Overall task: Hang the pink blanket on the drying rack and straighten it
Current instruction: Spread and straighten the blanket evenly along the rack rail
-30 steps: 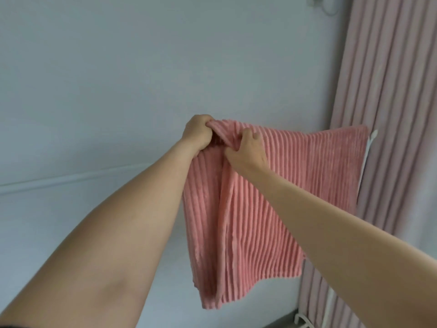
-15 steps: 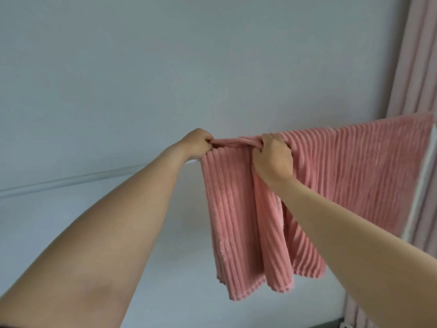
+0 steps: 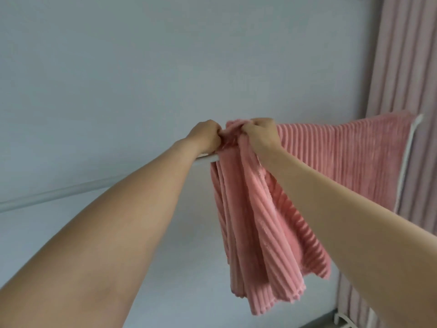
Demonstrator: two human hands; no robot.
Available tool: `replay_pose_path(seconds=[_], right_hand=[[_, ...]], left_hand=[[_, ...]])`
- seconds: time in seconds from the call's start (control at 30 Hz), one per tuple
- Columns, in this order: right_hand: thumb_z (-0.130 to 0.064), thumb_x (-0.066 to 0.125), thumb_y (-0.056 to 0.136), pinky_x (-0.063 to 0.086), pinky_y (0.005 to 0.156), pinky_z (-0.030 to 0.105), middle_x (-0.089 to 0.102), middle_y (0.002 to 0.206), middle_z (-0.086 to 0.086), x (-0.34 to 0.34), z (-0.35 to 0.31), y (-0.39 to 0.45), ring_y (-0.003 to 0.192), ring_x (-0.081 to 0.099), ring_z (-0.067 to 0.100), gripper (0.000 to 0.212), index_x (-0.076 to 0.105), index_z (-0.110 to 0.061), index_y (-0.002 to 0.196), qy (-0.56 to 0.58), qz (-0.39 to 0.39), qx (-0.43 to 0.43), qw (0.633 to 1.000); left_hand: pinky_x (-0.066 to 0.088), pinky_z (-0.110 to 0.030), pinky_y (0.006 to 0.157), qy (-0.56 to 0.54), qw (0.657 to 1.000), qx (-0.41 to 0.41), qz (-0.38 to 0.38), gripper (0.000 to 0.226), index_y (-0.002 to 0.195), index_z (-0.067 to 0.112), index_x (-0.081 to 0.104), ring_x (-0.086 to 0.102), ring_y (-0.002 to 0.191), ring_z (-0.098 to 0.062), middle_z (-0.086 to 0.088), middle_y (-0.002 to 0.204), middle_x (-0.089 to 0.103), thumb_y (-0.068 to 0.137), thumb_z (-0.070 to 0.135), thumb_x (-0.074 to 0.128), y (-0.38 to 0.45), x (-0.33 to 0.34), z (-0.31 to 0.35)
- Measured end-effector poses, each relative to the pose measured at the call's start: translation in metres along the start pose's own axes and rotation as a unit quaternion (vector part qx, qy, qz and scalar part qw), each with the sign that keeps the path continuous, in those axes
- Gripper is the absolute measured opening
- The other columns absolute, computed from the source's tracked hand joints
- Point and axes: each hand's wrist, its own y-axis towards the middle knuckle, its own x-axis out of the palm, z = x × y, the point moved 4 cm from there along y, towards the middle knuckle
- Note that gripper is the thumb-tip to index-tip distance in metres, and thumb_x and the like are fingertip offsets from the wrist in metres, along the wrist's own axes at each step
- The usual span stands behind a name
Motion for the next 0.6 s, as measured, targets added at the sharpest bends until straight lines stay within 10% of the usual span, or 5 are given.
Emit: replay_pose_path(seconds=[0.07, 0.23, 0.4, 0.6], right_hand=[[0.007, 0.054, 0.081, 0.053, 0.067, 0.019, 0.075, 0.074, -0.001, 0.027, -0.003, -0.015, 0.072, 0.070, 0.007, 0.025, 0.077, -0.002, 0.079, 0.022, -0.081, -0.006, 0.996], [-0.019, 0.056, 0.086, 0.033, 0.064, 0.024, 0.063, 0.080, 0.000, 0.028, 0.020, -0.021, 0.074, 0.056, 0.016, 0.018, 0.070, -0.009, 0.088, -0.302, 0.156, -0.111, 0.934], [-0.038, 0.061, 0.084, 0.045, 0.075, 0.034, 0.045, 0.123, 0.005, 0.040, 0.044, -0.032, 0.110, 0.050, 0.026, 0.045, 0.056, -0.019, 0.124, -0.428, 0.152, -0.159, 0.877], [-0.014, 0.050, 0.077, 0.045, 0.072, 0.034, 0.062, 0.106, 0.008, 0.038, 0.031, -0.031, 0.098, 0.059, 0.032, 0.029, 0.069, -0.014, 0.098, -0.435, 0.176, -0.115, 0.875]], left_hand=[[0.051, -0.030, 0.064, -0.042, 0.999, -0.007, 0.007, 0.034, 0.060, 0.032, 0.068, 0.065, 0.070, -0.021, 0.000, 0.074, 0.069, 0.084, 0.016, 0.050, -0.007, -0.006, -0.013], [0.056, -0.037, 0.071, -0.077, 0.997, -0.020, -0.009, 0.025, 0.079, 0.015, 0.060, 0.066, 0.083, -0.028, -0.009, 0.090, 0.068, 0.081, -0.001, 0.041, -0.019, -0.019, -0.047], [0.054, -0.039, 0.076, -0.157, 0.985, 0.071, 0.029, 0.024, 0.097, 0.009, 0.066, 0.065, 0.088, -0.027, -0.011, 0.095, 0.068, 0.077, 0.005, 0.052, -0.030, -0.050, -0.050], [0.041, -0.030, 0.062, -0.005, 0.991, 0.120, -0.063, 0.007, 0.089, 0.011, 0.061, 0.059, 0.079, -0.023, -0.006, 0.087, 0.064, 0.083, 0.014, 0.061, -0.053, -0.040, -0.062]])
